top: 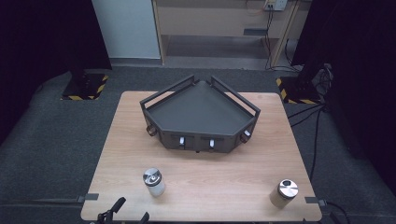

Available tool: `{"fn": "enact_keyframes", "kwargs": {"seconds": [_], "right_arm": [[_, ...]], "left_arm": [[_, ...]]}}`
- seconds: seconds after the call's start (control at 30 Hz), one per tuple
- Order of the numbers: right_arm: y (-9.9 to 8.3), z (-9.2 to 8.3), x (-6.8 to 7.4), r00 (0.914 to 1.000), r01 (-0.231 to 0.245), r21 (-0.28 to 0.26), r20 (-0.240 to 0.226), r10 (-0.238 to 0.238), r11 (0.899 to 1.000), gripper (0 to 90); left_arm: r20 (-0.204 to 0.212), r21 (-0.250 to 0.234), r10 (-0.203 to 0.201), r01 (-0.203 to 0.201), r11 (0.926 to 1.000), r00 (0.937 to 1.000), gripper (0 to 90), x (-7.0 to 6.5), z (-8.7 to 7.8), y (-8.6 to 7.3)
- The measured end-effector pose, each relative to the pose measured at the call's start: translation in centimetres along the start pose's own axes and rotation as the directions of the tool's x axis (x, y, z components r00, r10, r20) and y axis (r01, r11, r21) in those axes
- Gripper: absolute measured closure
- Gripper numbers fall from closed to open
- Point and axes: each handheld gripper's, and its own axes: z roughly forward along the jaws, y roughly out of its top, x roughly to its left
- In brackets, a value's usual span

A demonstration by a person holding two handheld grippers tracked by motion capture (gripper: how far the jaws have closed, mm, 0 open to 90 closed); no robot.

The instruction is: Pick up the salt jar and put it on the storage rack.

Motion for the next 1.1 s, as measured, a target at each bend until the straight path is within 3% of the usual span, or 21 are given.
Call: {"fn": "enact_keyframes", "kwargs": {"seconds": [0.43,0.7,0.8,0.97,1.1], "right_arm": [[-0.8,0.6,-0.7,0.9999,-0.014,0.042,0.0,0.014,0.999,9.3],[-0.9,0.9,-1.2,0.9996,-0.026,0.053,0.008,0.026,0.998,9.3],[-0.9,1.0,-1.4,0.9993,-0.035,0.051,0.013,0.035,0.998,9.3],[-1.0,1.4,-1.5,0.9993,-0.036,0.064,0.012,0.035,0.997,9.3],[-1.1,1.6,-1.5,0.9996,-0.029,0.08,0.007,0.028,0.996,9.3]], "left_arm": [[-0.004,0.02,0.01,-0.01,0.9998,0.9999,11.7,-0.1,0.3,0.0],[-0.007,0.054,0.043,-0.042,0.9976,0.9991,11.3,-0.1,1.4,0.2],[0.013,0.107,0.082,-0.083,0.9908,0.9965,11.2,-0.4,2.6,0.4],[0.009,0.163,0.072,-0.072,0.9839,0.9974,11.2,0.0,5.1,0.3],[-0.024,0.212,0.052,-0.046,0.9763,0.9983,11.8,0.4,6.9,0.2]]}}
